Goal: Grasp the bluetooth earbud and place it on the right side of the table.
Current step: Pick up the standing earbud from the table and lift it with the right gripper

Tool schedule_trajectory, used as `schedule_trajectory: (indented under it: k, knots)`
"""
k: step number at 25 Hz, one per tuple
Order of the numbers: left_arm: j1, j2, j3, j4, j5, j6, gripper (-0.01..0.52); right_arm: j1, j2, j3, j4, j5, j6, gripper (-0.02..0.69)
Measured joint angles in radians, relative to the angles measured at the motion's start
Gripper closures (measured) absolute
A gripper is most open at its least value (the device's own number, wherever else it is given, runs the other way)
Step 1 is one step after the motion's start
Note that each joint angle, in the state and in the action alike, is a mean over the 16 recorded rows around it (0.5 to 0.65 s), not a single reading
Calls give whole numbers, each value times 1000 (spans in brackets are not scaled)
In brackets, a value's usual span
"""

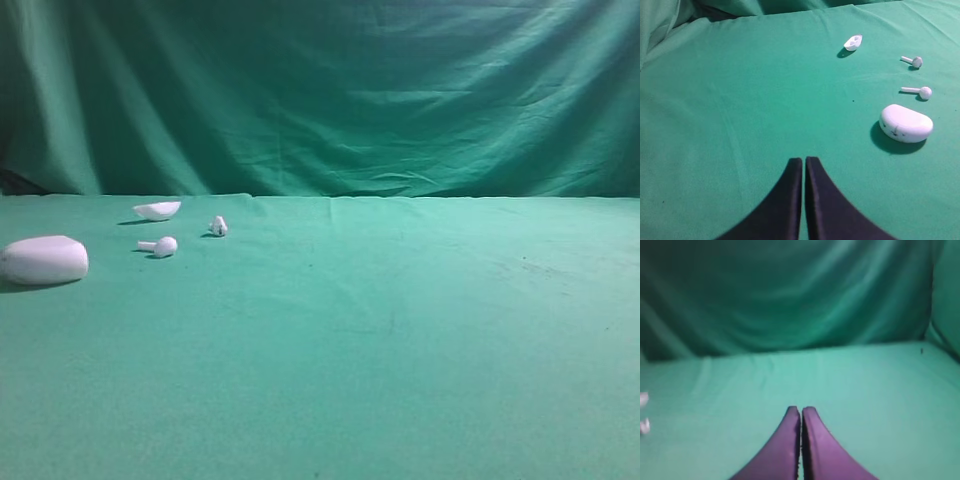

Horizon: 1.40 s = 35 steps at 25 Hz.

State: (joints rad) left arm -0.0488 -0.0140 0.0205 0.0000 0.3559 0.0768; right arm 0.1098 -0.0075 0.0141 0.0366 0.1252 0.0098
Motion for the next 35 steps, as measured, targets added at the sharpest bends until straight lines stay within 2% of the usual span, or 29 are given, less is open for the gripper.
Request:
schedule_trajectory:
  k: [4,8,14,20,27,35]
  knots:
    - [0,0,0,0,0,0,514,0,40,-69,21,-41,8,665]
    - [0,0,0,0,0,0,514,0,149,-190,38,10,15,665]
    - [0,0,0,0,0,0,514,0,416,-420,47,249,8,665]
    - [0,0,0,0,0,0,514,16,742,-636,76,454,-69,665]
    - [0,0,0,0,0,0,514,115,1089,-866,108,594,-183,665]
    - [0,0,0,0,0,0,514,297,1490,-1191,115,735,-291,662]
